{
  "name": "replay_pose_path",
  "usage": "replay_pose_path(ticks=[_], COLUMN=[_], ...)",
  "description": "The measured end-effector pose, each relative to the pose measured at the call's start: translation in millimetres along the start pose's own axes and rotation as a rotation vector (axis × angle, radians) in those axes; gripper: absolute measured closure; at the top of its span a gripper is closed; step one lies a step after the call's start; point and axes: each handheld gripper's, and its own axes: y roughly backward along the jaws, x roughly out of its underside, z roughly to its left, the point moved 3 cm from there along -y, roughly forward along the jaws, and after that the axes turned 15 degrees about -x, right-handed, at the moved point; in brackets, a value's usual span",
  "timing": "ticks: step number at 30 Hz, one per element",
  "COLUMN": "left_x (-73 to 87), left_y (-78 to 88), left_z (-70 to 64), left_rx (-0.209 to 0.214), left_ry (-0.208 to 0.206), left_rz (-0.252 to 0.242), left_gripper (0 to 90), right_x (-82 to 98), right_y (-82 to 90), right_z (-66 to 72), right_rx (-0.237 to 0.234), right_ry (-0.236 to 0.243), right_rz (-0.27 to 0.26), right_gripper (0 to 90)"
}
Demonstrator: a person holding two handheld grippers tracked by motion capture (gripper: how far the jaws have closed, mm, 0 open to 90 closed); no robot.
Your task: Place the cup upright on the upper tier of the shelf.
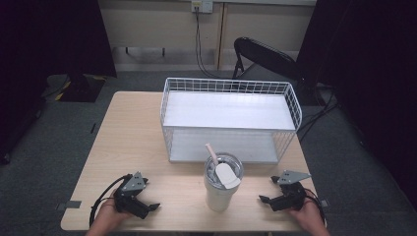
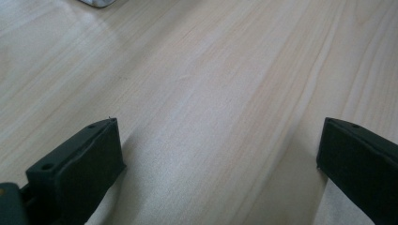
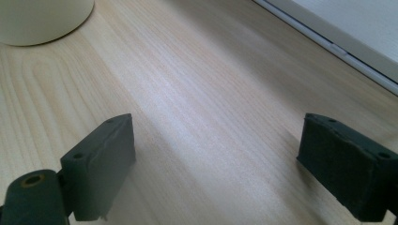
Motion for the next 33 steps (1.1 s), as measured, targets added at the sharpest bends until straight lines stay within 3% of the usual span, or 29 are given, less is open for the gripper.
replay_pose_path(ticks=[8,13,25,33], left_x=[0.0,0.0,0.0,0.0], left_y=[-0.1,-0.1,-0.1,-0.1], left_z=[0.2,0.3,0.2,0.3], left_rx=[0.002,0.002,0.002,0.002], left_ry=[-0.001,-0.001,-0.001,-0.001], left_rz=[-0.001,-0.002,-0.002,-0.002], left_gripper=[0.1,0.0,0.1,0.1], right_x=[-1.6,-4.3,-28.0,-40.6], right_y=[1.3,5.0,9.6,3.8], right_z=[1.4,7.3,29.6,40.4], right_rx=[0.005,-0.031,-0.148,-0.194], right_ry=[-0.011,-0.014,-0.014,0.003], right_rz=[0.013,0.012,-0.104,-0.116], right_gripper=[13.9,13.8,13.5,13.5])
